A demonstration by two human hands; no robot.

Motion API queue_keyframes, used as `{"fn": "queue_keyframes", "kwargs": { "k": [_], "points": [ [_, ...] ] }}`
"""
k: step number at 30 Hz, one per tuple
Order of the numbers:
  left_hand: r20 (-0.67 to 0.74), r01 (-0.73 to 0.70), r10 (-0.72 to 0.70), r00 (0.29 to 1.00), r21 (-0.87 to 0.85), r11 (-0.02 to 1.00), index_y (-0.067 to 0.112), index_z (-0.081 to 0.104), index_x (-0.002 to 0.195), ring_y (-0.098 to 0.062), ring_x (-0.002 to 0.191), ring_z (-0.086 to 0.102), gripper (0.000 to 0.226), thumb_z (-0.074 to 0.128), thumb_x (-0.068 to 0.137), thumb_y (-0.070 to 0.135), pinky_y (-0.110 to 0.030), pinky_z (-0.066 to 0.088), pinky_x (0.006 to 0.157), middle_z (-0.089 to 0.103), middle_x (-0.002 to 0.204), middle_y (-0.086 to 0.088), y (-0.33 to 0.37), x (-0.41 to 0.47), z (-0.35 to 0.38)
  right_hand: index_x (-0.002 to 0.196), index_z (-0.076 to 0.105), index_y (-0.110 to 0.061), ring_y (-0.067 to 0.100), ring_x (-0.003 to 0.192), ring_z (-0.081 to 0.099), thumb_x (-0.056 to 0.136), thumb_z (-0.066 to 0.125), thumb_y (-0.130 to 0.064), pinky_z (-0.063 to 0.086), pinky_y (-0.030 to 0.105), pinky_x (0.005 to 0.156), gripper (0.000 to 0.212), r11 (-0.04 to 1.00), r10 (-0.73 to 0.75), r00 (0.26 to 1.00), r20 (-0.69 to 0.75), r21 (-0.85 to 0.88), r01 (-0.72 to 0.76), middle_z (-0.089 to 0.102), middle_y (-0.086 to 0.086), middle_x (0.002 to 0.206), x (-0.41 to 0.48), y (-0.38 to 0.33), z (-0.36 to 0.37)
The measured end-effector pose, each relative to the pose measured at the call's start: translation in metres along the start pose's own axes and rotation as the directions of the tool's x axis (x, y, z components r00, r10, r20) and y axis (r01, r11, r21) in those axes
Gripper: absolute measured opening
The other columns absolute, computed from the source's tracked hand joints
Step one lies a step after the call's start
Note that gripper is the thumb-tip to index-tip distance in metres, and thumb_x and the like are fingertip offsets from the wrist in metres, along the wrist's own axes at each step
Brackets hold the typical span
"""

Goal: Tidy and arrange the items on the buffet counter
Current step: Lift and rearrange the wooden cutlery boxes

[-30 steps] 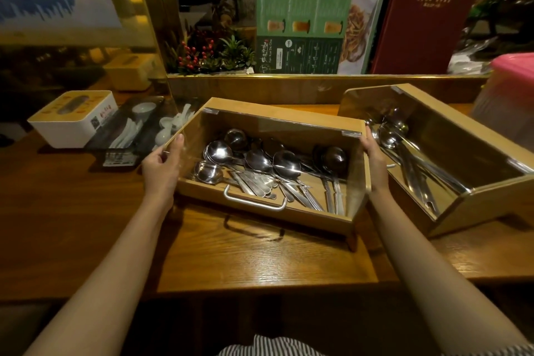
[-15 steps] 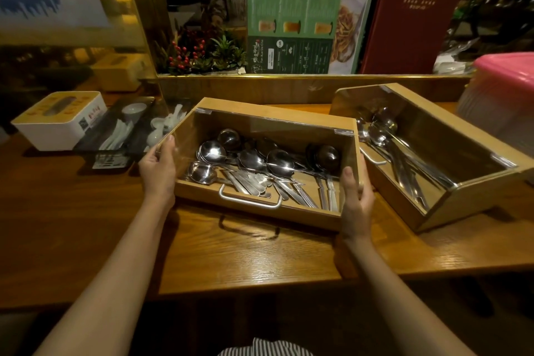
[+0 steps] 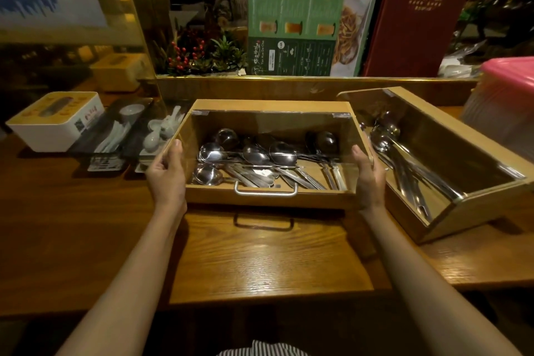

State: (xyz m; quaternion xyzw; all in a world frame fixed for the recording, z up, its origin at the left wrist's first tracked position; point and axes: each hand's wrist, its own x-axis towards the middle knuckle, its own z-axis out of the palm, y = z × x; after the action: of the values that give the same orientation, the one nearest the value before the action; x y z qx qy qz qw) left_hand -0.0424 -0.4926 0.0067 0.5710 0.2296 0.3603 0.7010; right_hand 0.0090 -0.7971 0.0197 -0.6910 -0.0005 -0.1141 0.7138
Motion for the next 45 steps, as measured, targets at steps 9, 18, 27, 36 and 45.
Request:
{"fn": "queue_keyframes", "kwargs": {
  "k": [9,18,27,36,45],
  "points": [
    [-0.037,-0.031,0.034,0.999,0.066,0.997,0.015,0.065,0.120,-0.012,0.106,0.063,0.035,0.058,0.094,0.038,-0.031,0.054,0.089,0.068,0.108,0.002,-0.003,-0.002,0.008,0.141,0.045,-0.008,0.000,0.100,0.055,0.078,0.051,-0.046,0.046,0.013,0.079,0.074,0.999,0.039,0.999,-0.024,0.023,-0.039,0.056,-0.018,0.105,0.011,0.019,-0.002],
    [-0.070,-0.012,0.018,0.997,0.084,0.996,0.020,0.064,0.123,-0.010,0.108,0.063,0.036,0.058,0.094,0.041,-0.032,0.053,0.092,0.068,0.111,0.005,-0.003,-0.009,0.015,0.141,0.042,-0.008,0.027,0.124,0.052,0.077,0.052,-0.047,0.043,0.048,0.107,0.076,0.997,0.061,0.998,-0.018,0.040,-0.060,0.057,-0.001,0.119,0.021,0.014,-0.004],
    [-0.100,-0.042,0.051,0.994,0.096,0.994,0.016,0.061,0.128,-0.011,0.110,0.061,0.041,0.057,0.095,0.040,-0.026,0.052,0.087,0.066,0.119,-0.001,-0.006,-0.008,0.019,0.140,0.045,-0.008,0.030,0.124,0.052,0.064,0.054,-0.067,0.043,0.051,0.106,0.097,0.999,0.046,0.999,-0.012,0.028,-0.046,0.056,0.014,0.132,0.032,0.021,0.001],
    [-0.107,-0.041,0.052,0.993,0.103,0.994,0.019,0.059,0.131,-0.012,0.113,0.060,0.045,0.057,0.094,0.043,-0.030,0.053,0.093,0.064,0.122,-0.001,-0.007,-0.010,0.022,0.142,0.045,-0.011,0.023,0.124,0.052,0.074,0.051,-0.061,0.046,0.028,0.095,0.084,0.999,-0.028,0.998,-0.047,0.020,0.029,0.057,0.002,0.127,0.036,0.027,0.003],
    [-0.053,-0.053,0.062,0.997,0.149,0.987,0.020,0.057,0.130,-0.018,0.113,0.059,0.050,0.052,0.093,0.053,-0.034,0.051,0.094,0.063,0.122,-0.004,-0.007,-0.015,0.020,0.131,0.057,-0.011,-0.004,0.085,0.061,0.083,0.052,-0.065,0.046,0.007,0.069,0.073,0.999,-0.045,0.995,-0.093,-0.017,0.044,0.067,0.000,0.099,0.030,0.031,0.001]
  ]
}}
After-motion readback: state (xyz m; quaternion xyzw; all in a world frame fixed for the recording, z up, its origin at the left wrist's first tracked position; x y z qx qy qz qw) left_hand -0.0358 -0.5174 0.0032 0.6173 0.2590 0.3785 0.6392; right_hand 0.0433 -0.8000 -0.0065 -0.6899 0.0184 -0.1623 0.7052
